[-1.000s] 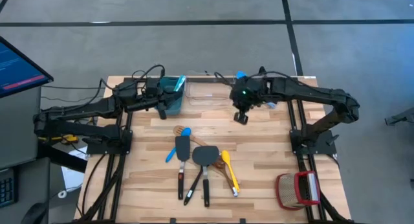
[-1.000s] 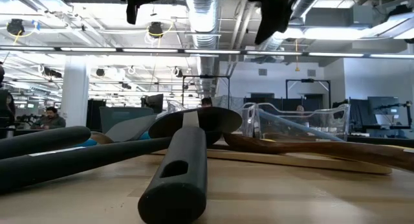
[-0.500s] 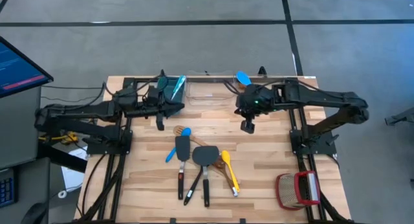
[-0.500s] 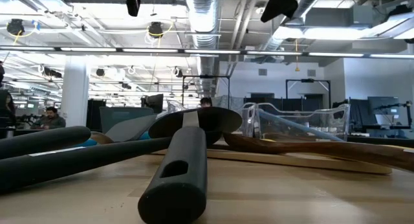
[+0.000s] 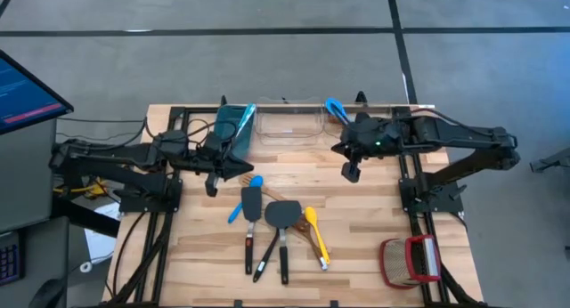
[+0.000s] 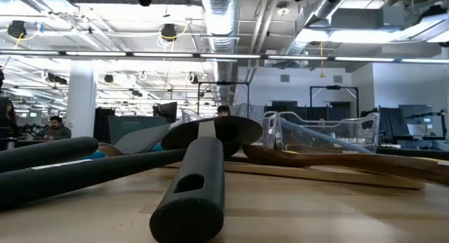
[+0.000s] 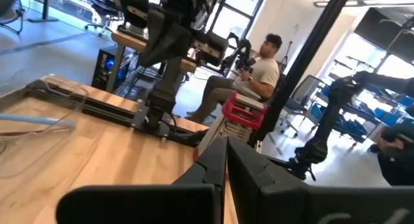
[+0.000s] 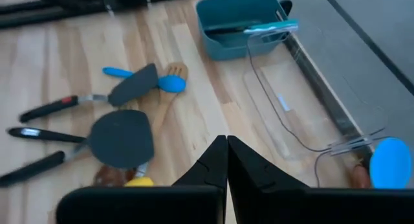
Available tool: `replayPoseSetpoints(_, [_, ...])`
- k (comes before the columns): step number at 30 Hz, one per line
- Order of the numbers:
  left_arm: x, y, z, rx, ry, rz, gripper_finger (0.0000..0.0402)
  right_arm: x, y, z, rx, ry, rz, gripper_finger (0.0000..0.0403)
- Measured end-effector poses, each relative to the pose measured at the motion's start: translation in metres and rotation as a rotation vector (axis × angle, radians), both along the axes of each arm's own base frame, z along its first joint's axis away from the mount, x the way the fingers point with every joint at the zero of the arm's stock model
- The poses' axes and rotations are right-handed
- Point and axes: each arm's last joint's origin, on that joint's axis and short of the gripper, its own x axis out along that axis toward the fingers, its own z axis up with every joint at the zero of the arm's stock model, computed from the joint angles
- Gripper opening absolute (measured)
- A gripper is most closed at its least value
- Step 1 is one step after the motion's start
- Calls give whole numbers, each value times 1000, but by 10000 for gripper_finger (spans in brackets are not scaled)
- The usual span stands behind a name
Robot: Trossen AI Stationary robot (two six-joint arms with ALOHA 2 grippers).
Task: Pick & Place Kitchen Items
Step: Put the black spatula into the left transparent bin
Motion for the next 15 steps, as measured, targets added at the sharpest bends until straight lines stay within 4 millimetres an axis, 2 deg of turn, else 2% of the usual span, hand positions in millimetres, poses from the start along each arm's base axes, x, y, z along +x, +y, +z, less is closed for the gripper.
replayPoseSetpoints(5, [0,-4,0,1,0,-20,2,-8,6,6,58,-50,-25,1])
replayPoseSetpoints(15, [0,-3,2,-5,-20,13,2,-7,19,5,76,-89,-128,1])
